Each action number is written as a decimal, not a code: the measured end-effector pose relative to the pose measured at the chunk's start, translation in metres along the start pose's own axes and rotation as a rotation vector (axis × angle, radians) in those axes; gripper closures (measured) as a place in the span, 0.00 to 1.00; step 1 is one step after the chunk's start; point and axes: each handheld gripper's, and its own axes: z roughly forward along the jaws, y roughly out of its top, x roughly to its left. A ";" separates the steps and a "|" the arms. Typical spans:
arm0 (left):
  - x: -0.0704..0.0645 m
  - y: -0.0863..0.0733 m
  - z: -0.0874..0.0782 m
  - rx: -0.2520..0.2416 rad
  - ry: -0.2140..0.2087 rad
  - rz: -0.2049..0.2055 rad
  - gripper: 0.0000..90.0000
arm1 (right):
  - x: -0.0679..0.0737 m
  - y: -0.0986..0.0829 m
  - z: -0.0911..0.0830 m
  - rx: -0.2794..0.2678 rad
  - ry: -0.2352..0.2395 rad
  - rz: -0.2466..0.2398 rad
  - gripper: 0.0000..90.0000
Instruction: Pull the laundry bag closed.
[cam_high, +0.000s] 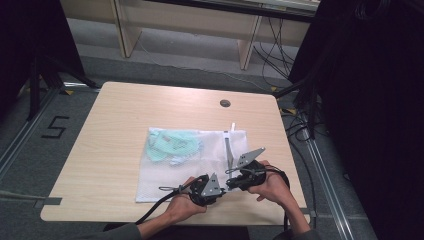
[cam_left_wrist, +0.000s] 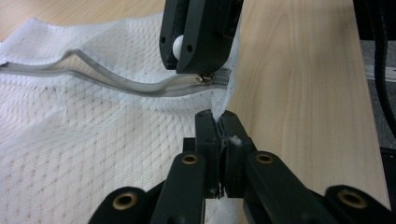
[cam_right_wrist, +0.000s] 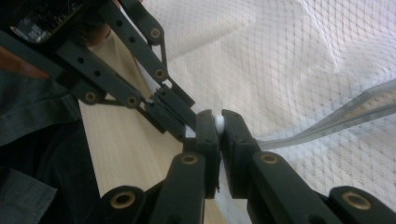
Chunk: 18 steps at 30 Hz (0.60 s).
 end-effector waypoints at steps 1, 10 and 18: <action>0.001 0.000 -0.001 0.012 0.005 0.017 0.98 | 0.000 -0.001 0.000 0.005 0.004 0.007 0.96; 0.003 0.001 -0.001 0.007 0.004 -0.013 0.91 | -0.004 -0.005 0.002 0.020 0.020 0.005 0.96; 0.000 0.003 -0.002 0.001 0.034 0.023 0.88 | -0.006 -0.005 0.001 0.020 0.013 0.013 0.96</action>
